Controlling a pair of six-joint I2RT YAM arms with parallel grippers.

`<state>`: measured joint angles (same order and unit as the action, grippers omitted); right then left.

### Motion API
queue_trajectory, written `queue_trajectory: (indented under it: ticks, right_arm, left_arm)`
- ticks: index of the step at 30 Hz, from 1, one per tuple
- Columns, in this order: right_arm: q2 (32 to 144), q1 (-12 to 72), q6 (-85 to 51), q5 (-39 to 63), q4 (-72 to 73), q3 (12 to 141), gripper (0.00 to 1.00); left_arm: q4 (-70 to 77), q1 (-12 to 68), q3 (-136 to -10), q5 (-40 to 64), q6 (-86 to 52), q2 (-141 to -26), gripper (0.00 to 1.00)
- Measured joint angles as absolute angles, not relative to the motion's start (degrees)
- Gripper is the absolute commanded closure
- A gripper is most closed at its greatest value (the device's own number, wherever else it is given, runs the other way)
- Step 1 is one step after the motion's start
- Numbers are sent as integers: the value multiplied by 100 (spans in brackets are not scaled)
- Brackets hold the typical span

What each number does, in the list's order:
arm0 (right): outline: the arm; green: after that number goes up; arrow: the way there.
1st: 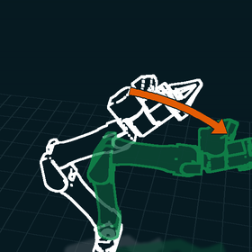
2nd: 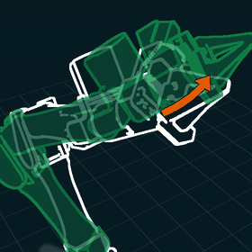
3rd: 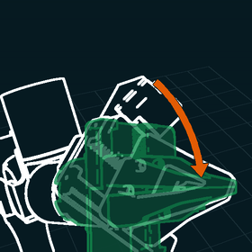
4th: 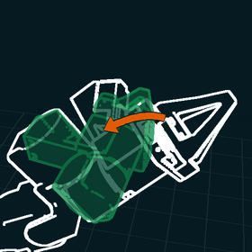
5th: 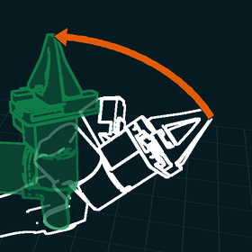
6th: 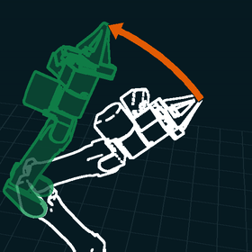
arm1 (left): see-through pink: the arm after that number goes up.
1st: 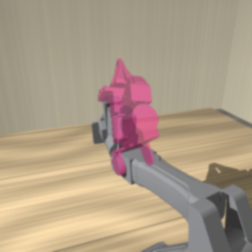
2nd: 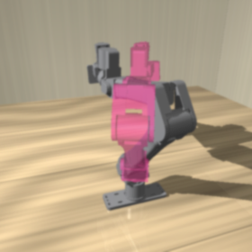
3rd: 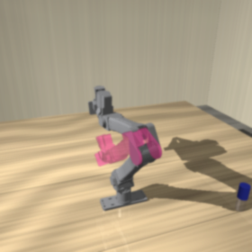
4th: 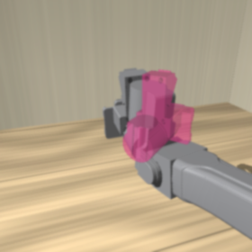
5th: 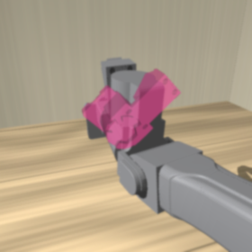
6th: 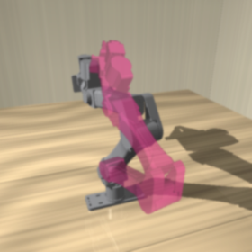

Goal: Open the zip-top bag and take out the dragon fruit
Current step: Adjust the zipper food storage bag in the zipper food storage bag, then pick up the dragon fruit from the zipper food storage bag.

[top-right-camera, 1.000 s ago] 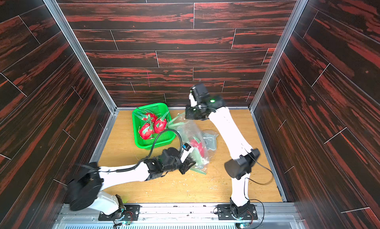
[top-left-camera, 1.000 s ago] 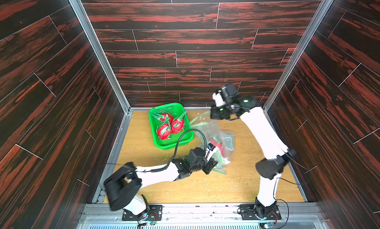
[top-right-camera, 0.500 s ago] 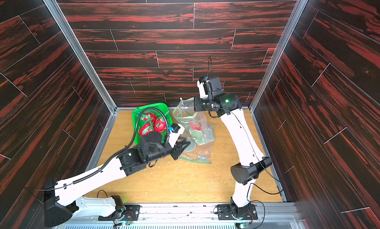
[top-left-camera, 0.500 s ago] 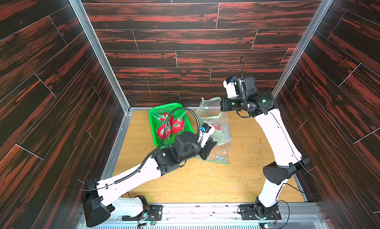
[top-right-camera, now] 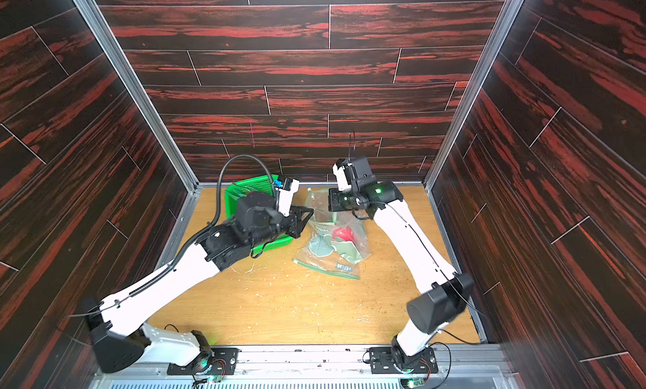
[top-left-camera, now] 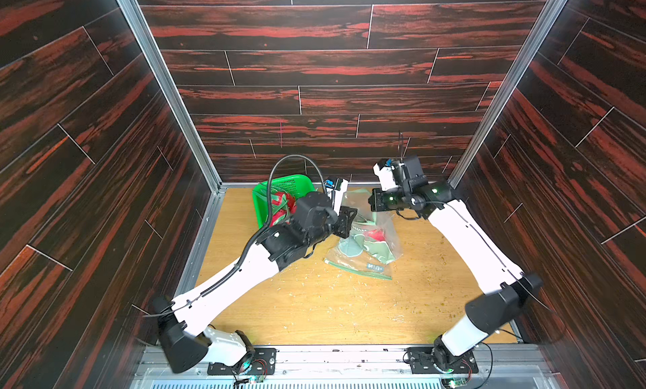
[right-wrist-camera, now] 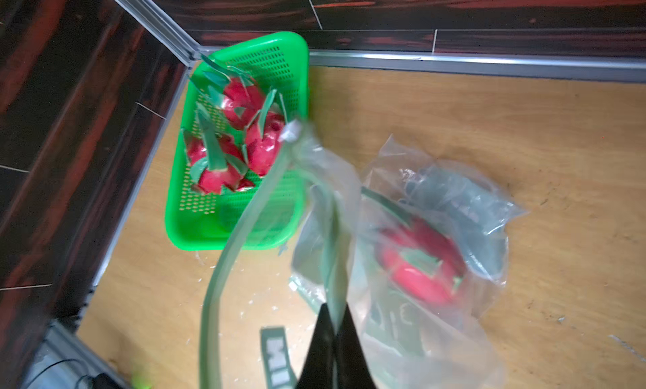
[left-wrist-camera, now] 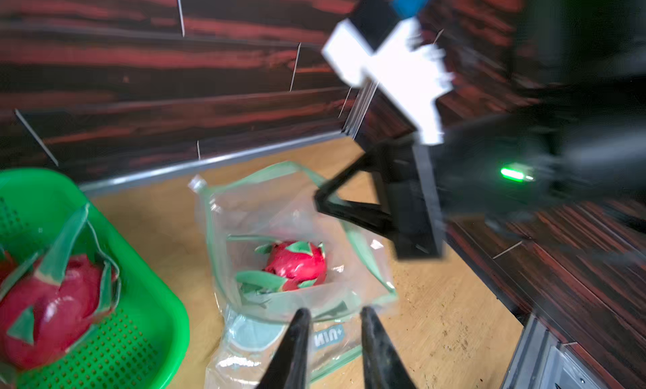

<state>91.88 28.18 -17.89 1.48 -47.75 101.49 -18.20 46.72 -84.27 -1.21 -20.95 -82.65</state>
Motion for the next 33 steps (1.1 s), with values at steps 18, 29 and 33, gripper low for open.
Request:
queue_trajectory:
  ticks: [18, 29, 33]
  right_arm:
    - [8506, 2827, -3140, 355, -3688, 8508, 100]
    - [8510, 2825, -3452, 172, -3201, 8162, 100]
    - [8536, 2821, -3481, 141, -3074, 8162, 100]
  left_arm:
    - [-2871, 4462, -9891, 305, -2587, -10230, 72]
    - [-3472, 4270, -10182, 126, -2432, -10969, 64]
    - [-3577, 4206, -10193, -97, -2342, -10969, 61]
